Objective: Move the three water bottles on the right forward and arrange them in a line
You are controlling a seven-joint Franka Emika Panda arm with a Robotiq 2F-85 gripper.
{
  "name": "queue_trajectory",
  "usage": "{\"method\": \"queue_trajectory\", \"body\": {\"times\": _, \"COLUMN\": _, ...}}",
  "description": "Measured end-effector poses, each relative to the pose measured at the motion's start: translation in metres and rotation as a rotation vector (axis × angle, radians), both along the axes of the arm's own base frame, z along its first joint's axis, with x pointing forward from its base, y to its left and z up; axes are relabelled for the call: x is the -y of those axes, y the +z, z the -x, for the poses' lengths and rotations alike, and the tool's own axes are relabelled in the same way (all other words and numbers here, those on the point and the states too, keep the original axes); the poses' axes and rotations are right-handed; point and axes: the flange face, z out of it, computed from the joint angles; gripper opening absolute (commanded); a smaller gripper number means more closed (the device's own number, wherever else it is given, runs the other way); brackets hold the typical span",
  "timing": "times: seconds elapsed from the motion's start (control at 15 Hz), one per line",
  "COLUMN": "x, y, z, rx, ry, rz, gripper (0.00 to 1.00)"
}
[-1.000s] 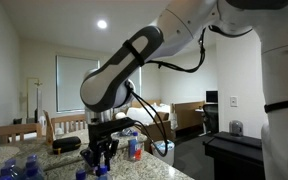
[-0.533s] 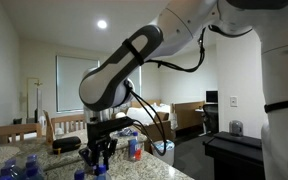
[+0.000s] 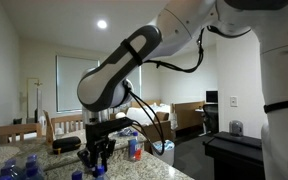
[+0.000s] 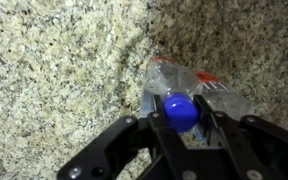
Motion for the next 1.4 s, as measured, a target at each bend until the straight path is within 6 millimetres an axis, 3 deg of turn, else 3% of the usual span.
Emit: {"method": "queue_trajectory", "body": {"times": 1.4, "x": 0.002, "y": -0.002, "z": -0.018, "rx": 0.000, "ry": -0.001, "rz": -0.013, "gripper": 0.12}}
